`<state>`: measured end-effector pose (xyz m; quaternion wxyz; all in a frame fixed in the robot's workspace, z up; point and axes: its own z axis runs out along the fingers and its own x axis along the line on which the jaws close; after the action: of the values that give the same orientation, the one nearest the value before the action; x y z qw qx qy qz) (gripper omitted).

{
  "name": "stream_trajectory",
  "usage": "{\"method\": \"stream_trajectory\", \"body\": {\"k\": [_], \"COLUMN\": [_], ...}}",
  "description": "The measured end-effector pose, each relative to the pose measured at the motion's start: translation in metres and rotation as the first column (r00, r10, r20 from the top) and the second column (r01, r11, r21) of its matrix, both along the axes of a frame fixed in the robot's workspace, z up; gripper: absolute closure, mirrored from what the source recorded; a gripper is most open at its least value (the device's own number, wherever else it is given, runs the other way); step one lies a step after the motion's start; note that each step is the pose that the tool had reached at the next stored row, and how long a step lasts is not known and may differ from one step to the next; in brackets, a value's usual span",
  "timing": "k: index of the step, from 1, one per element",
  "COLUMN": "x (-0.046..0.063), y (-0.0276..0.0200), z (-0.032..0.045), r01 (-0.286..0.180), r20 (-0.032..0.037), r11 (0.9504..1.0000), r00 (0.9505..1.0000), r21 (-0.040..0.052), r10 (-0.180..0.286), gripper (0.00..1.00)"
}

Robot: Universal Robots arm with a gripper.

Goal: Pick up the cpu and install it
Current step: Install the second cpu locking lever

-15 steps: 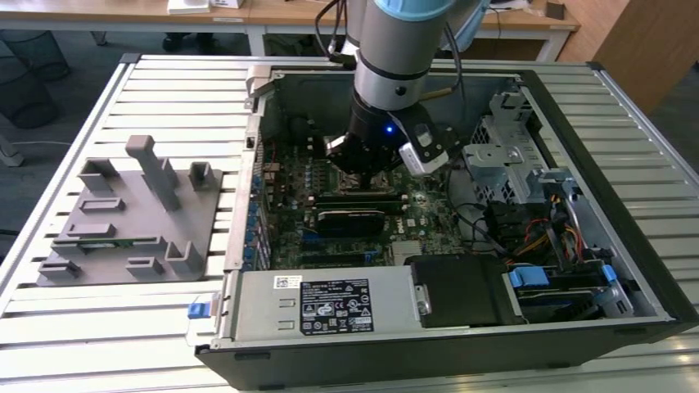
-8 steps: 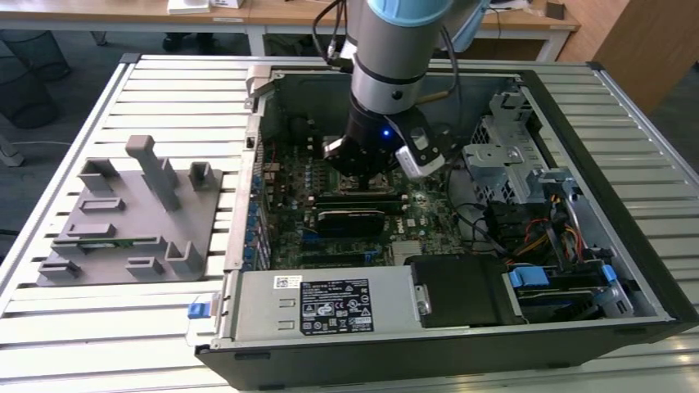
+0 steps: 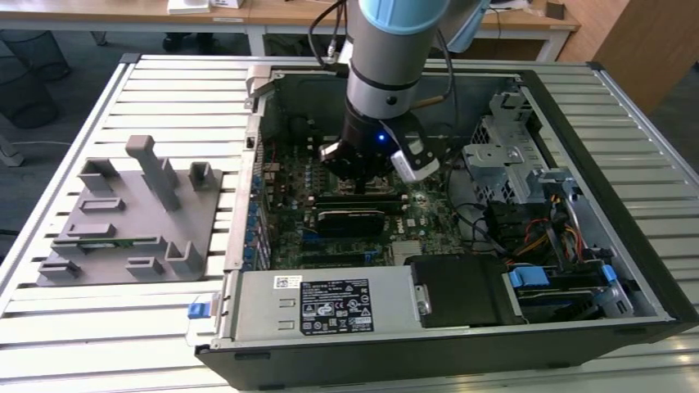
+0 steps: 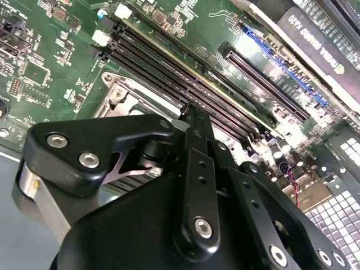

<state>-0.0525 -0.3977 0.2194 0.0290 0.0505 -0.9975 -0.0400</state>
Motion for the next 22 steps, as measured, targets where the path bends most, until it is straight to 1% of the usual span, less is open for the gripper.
{"method": "stream_trajectory", "body": {"k": [5, 13, 17, 22], "x": [-0.001, -0.006, -0.008, -0.011], "y": [0.0, -0.0001, -0.0008, -0.0019], "z": [-0.0022, -0.0031, -0.0035, -0.0049], "r01": [0.0, 0.0, 0.0, 0.0], "r20": [0.0, -0.0002, 0.0, 0.0002], "r11": [1.0, 1.0, 0.9999, 0.9998], "r00": [1.0, 1.0, 1.0, 1.0], "r21": [0.0017, 0.0047, 0.0133, 0.0201], "r10": [0.0, 0.0, 0.0, 0.0], "gripper": [0.89, 0.89, 0.89, 0.89]}}
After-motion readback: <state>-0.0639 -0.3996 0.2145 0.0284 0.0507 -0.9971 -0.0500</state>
